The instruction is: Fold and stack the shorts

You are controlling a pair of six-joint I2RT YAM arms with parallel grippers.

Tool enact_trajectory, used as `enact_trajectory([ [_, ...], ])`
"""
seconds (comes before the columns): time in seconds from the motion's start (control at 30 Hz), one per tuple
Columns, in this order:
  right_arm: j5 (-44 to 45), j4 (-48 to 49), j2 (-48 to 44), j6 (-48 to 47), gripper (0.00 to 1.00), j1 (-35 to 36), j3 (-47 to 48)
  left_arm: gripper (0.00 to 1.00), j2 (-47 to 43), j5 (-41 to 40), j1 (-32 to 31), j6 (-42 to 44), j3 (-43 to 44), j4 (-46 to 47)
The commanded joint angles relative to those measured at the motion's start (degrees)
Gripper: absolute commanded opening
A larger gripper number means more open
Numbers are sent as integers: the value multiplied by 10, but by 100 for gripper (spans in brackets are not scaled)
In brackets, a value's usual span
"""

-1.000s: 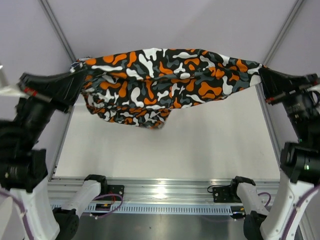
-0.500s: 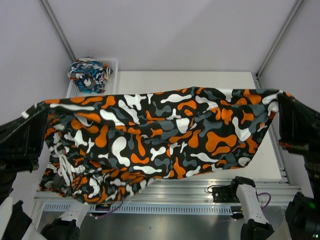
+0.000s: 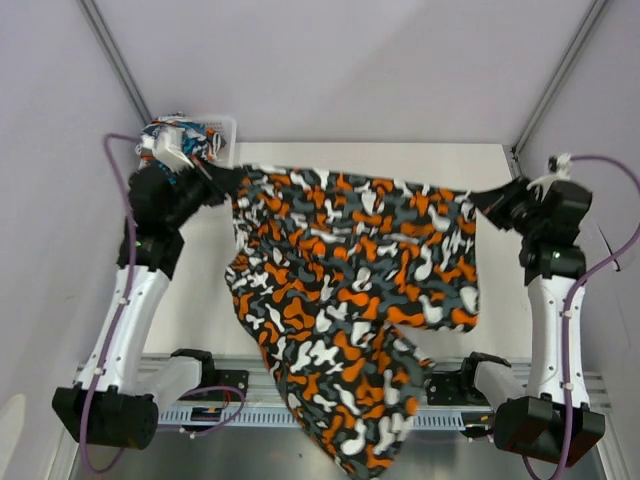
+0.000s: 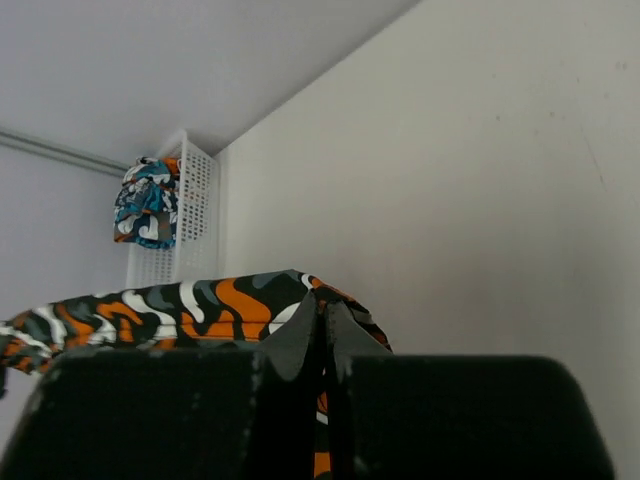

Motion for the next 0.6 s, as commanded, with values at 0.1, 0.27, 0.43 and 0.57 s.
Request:
enact_trajectory([
  [0.1,29,181,-74,43,0,-5,-169,0,0,-34,4,-33,-215,256],
  [0.27,42,296,13,46,0,9,-235,0,84,-46,2,-54,-250,384],
  [0.43,66,376,101,43,0,22,-228,0,193,-48,-3,-53,-196,424],
  [0.57,75,424,179,43,0,25,-203,0,270,-43,-5,-52,-131,439],
])
